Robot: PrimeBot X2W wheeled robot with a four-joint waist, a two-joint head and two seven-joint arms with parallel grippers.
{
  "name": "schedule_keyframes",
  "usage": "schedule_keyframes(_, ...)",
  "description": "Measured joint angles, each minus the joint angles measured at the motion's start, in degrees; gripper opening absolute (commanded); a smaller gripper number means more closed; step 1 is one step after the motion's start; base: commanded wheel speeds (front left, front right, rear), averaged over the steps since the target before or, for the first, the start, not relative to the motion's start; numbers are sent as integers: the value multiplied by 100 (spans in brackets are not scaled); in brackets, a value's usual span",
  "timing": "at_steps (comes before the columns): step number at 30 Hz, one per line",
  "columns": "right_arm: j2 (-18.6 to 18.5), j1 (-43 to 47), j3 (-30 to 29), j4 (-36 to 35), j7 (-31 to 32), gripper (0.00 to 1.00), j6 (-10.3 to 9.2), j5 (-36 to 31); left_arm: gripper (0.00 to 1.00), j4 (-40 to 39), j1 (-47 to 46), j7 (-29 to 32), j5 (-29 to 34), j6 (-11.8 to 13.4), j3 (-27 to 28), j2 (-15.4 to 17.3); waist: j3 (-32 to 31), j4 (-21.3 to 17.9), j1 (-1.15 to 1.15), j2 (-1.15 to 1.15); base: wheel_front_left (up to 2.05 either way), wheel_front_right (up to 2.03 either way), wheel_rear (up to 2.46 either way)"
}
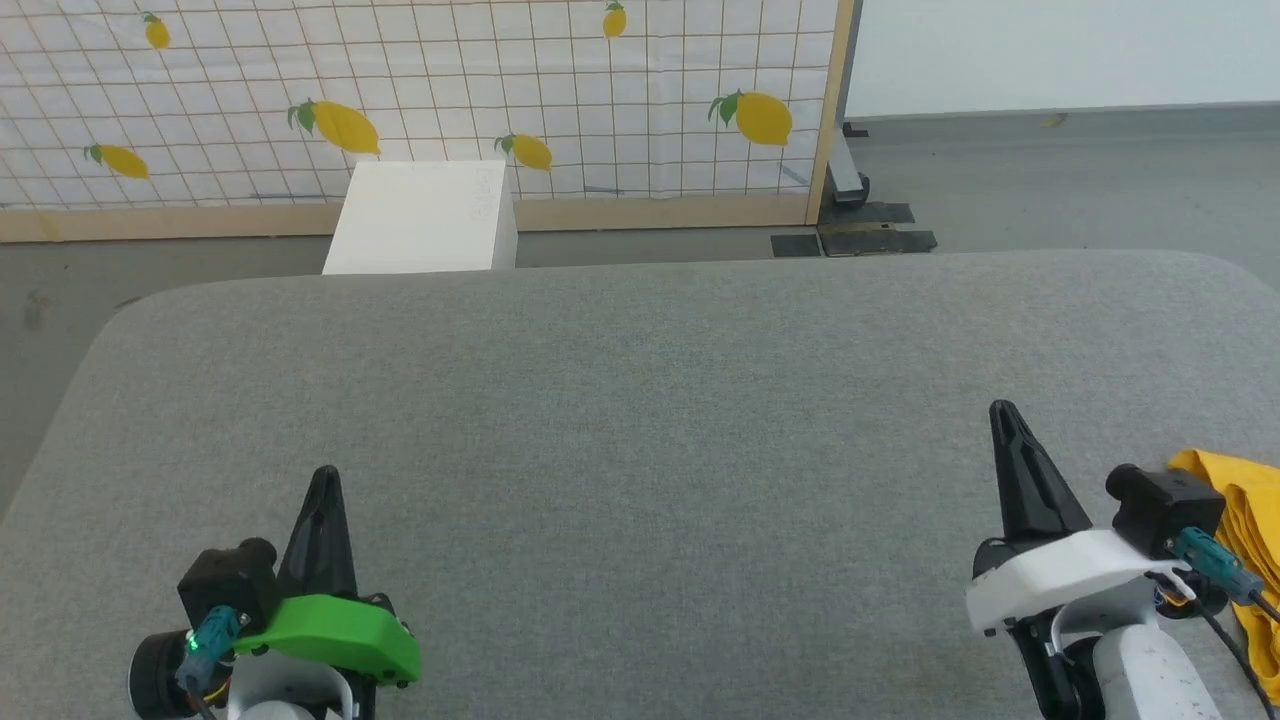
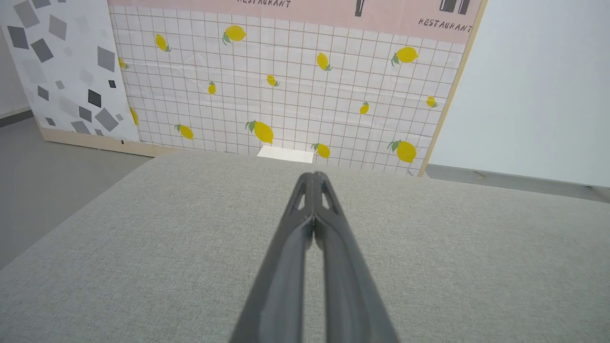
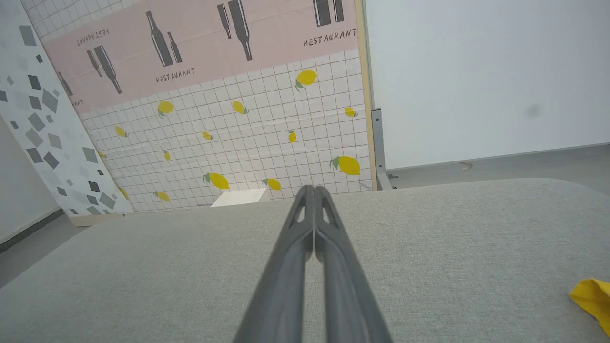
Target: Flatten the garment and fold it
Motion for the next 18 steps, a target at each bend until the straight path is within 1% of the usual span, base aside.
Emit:
schedule_keyframes(14, 0, 44, 7, -165, 130, 0, 0, -147, 0, -74, 1, 130, 118, -44, 21, -49, 32, 2, 0, 0, 0, 0, 0)
schedule_keyframes(18, 1, 49, 10, -211, 165, 0, 0, -182, 0, -94, 1, 157, 235, -45, 29, -63, 40, 2, 0, 0, 0, 0, 0)
